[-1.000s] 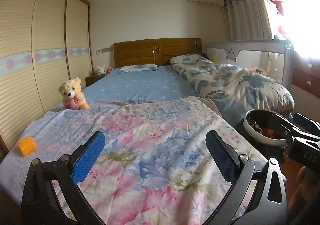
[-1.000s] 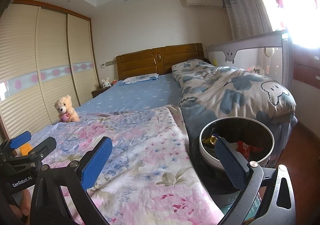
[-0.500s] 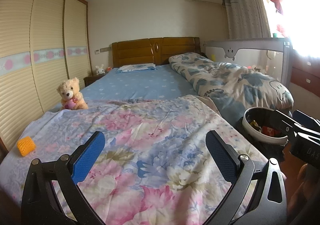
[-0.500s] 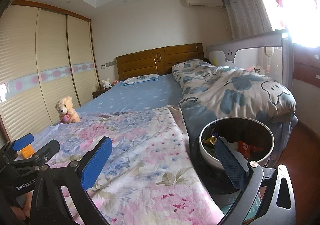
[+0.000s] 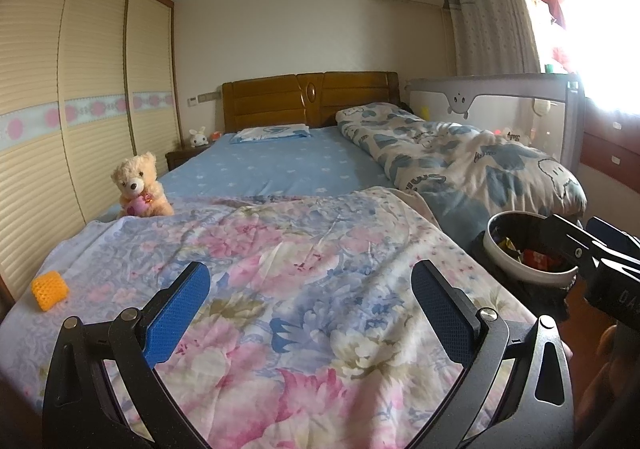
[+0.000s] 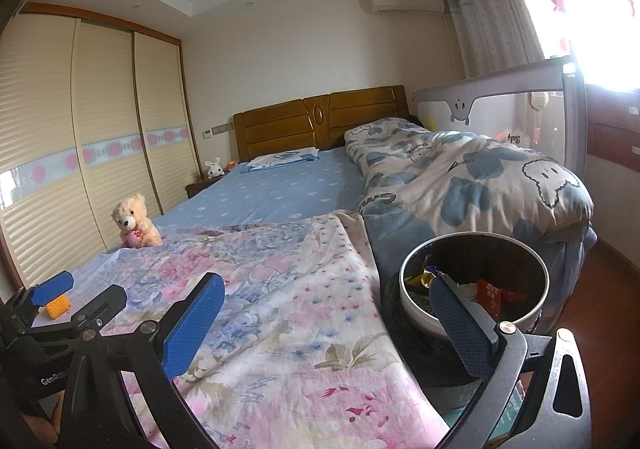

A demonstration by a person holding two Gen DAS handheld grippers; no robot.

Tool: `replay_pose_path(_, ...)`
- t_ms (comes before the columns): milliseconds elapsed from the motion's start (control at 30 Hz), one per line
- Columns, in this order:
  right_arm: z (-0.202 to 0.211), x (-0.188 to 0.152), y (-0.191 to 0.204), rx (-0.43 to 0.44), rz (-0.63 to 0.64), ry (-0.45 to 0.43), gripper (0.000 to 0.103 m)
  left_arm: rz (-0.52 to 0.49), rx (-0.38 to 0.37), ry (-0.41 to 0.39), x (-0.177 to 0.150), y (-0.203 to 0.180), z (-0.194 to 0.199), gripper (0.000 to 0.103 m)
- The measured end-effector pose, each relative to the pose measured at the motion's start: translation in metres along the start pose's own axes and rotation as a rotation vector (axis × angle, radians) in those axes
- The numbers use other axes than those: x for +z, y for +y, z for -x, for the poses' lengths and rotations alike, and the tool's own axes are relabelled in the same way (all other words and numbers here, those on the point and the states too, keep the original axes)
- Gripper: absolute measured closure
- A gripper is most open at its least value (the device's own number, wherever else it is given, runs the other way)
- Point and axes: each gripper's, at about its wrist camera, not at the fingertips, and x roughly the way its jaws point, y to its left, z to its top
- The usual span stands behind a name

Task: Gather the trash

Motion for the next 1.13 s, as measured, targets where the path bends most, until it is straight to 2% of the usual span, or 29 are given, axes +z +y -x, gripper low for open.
replay_pose_path(1133, -0.011, -0.013, 0.012, 0.010, -0.021, 0.034, 0.000, 0.006, -0.005, 0.027, -0.005, 0.002, -0.011, 0.000)
